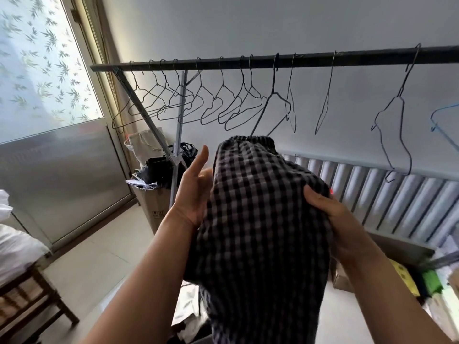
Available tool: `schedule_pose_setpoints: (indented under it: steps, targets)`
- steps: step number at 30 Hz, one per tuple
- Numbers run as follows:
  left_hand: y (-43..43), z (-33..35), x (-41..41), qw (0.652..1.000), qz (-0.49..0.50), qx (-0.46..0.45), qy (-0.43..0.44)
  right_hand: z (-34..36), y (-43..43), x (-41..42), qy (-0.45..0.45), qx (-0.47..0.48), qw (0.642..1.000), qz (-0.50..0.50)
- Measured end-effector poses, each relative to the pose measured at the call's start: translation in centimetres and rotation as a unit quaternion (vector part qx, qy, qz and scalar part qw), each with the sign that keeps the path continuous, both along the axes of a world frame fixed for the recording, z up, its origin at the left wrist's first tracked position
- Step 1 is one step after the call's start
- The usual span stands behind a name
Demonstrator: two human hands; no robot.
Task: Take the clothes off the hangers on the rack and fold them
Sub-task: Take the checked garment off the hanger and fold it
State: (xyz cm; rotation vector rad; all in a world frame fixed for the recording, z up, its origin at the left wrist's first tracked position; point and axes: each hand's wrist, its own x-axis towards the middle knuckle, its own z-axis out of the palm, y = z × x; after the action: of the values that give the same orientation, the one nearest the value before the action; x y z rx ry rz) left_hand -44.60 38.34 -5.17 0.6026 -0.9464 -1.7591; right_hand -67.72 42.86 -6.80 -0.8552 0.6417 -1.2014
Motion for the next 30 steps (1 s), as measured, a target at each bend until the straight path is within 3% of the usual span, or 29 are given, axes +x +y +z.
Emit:
schedule_pose_setpoints:
  steps: [4,9,12,16,20,23,27,30]
  targets:
    - [0.0,-2.4,0.7,1.0,-0.005,0.026,-0.013,1.6,-0.5,0.9,0.007,0.011,1.0,-0.028]
    - [1.3,-6.6,2.4,0.984,-0.098,-0.014,-0.151,2.1,-1.3,0.4,0.021,0.065,0.997,-0.037]
    - [2.4,-9.4,2.8,0.979,-0.121,-0.032,-0.162,1.4,-1.8,-0.4,0.023,0.088,0.993,-0.07]
    - [2.9,-10.1,0.6,0.976,0.01,-0.036,-0.215,0.9,-1.9,-1.2,0.045,0.052,0.994,-0.09]
    - [2.5,-8.4,-0.1,0.986,0.136,0.021,-0.095,-0.3,-0.7,-2.3,0.064,-0.045,0.997,-0.022]
    - [2.6,-6.9,-0.1,0.986,0.148,0.045,-0.064,-2.3,-0.1,-2.5,0.148,-0.021,0.988,0.02]
    - [3.2,-5.8,-0.4,0.988,0.136,0.048,-0.06,-3.9,-0.4,-1.8,0.121,0.042,0.99,-0.058]
    - [3.8,-5.0,-0.1,0.985,0.159,0.006,-0.059,-3.7,-0.5,-1.8,0.082,0.035,0.992,-0.084]
